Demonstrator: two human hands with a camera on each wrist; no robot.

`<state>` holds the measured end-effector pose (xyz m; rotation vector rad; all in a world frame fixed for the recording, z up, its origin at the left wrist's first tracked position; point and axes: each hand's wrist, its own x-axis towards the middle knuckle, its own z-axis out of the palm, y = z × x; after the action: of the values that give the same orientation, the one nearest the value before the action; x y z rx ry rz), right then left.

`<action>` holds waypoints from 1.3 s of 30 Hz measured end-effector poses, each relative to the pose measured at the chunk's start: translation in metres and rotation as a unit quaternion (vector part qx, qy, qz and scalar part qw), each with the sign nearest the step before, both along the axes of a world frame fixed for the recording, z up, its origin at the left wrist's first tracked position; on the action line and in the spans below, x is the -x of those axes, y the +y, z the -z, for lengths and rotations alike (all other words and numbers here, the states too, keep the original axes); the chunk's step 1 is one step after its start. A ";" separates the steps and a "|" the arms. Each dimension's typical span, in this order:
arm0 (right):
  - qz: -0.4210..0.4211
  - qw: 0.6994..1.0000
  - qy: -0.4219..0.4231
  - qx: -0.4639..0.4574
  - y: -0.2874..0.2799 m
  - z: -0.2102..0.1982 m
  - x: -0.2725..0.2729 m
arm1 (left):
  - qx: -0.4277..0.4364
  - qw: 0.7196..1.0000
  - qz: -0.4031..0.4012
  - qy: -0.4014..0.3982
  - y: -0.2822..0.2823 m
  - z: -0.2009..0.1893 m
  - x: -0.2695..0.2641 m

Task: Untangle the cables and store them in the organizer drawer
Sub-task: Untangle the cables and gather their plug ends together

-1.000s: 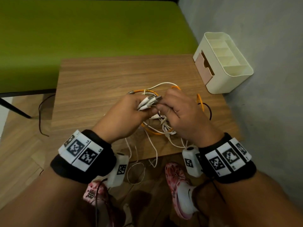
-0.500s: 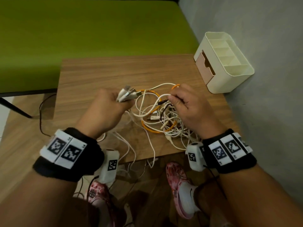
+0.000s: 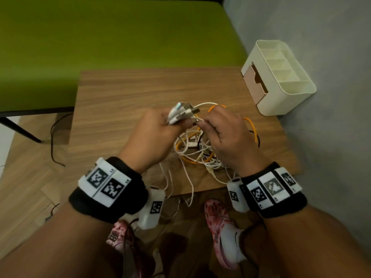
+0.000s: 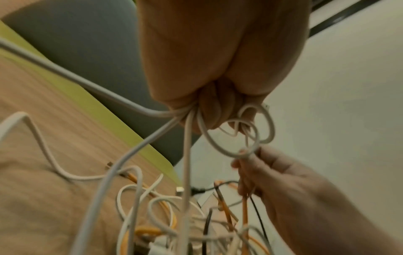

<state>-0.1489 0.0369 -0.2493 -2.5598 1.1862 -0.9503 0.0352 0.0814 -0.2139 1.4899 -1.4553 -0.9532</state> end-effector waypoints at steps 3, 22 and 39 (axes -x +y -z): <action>0.089 0.994 0.059 -0.021 -0.008 0.005 0.012 | 0.022 0.997 -0.038 0.068 -0.001 -0.007 -0.014; -0.050 0.952 -0.080 -0.292 0.004 -0.017 0.012 | -0.010 0.987 -0.051 -0.150 -0.009 0.015 -0.023; 0.044 0.980 0.100 -0.168 0.003 -0.012 0.004 | -0.004 0.994 0.059 0.094 -0.003 -0.003 -0.013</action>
<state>-0.1525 0.0395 -0.2374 -2.3857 1.3871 -0.4617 0.0479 0.0785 -0.2106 1.2940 -1.4160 -1.1405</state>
